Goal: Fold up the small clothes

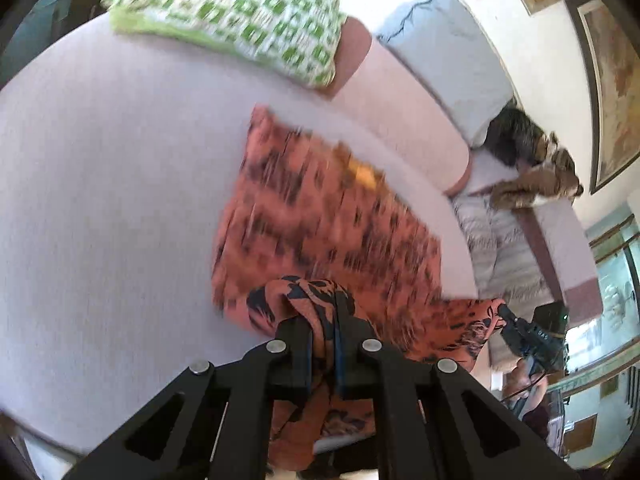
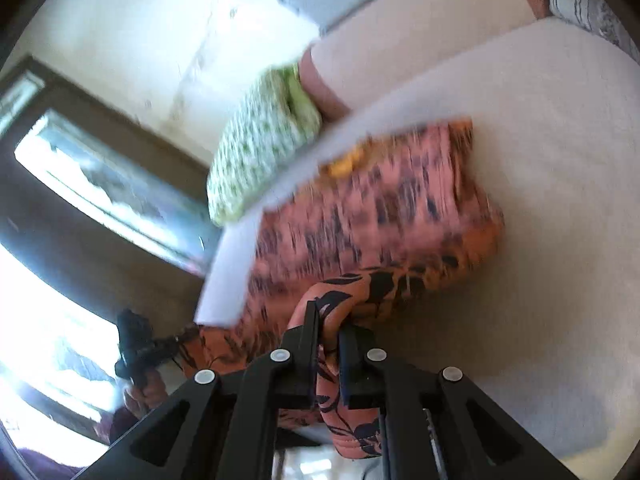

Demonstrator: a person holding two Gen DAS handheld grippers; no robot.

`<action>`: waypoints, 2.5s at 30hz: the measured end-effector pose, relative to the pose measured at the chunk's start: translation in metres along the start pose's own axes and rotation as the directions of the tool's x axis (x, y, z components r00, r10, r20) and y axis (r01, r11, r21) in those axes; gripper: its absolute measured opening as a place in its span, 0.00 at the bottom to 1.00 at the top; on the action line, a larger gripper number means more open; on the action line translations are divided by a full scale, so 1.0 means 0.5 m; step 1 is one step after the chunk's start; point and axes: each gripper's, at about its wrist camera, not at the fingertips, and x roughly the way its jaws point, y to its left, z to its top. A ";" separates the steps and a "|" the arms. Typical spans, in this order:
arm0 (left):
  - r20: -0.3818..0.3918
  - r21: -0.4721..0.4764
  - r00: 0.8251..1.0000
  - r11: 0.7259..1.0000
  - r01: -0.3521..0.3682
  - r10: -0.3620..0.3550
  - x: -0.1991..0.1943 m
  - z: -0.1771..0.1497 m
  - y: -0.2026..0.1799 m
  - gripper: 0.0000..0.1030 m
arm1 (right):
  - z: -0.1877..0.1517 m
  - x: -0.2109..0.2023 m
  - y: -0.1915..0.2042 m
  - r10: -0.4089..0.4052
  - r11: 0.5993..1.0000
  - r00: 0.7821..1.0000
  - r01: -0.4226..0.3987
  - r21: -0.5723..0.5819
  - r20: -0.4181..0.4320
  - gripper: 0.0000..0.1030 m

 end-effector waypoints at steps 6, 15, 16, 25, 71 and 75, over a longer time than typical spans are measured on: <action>0.002 -0.018 0.998 0.998 -0.068 0.068 0.140 0.212 -0.014 0.07 | 0.191 0.107 -0.063 -0.030 0.993 0.994 0.017 0.117 0.109 0.08; 0.004 -0.284 0.994 0.954 -0.101 0.106 0.295 0.284 0.132 0.33 | 0.289 0.311 -0.263 -0.108 0.922 0.994 0.102 0.374 -0.004 0.13; 0.047 -0.308 0.997 0.950 -0.045 0.063 0.277 0.276 0.137 0.39 | 0.280 0.307 -0.275 -0.080 0.919 0.997 0.070 0.387 0.010 0.13; 0.300 -0.198 0.943 0.977 -0.086 0.143 0.139 0.164 0.035 0.71 | 0.243 0.138 -0.211 -0.148 0.963 0.962 0.087 0.257 0.228 0.65; 0.213 0.073 0.913 0.926 -0.370 0.348 0.301 0.261 -0.133 0.70 | 0.132 0.512 0.128 -0.063 0.939 0.978 -0.009 -0.345 -0.198 0.36; 0.171 -0.004 0.906 0.920 -0.392 0.387 0.309 0.204 -0.077 0.70 | 0.116 0.585 0.135 -0.116 0.943 0.973 0.045 -0.331 -0.198 0.36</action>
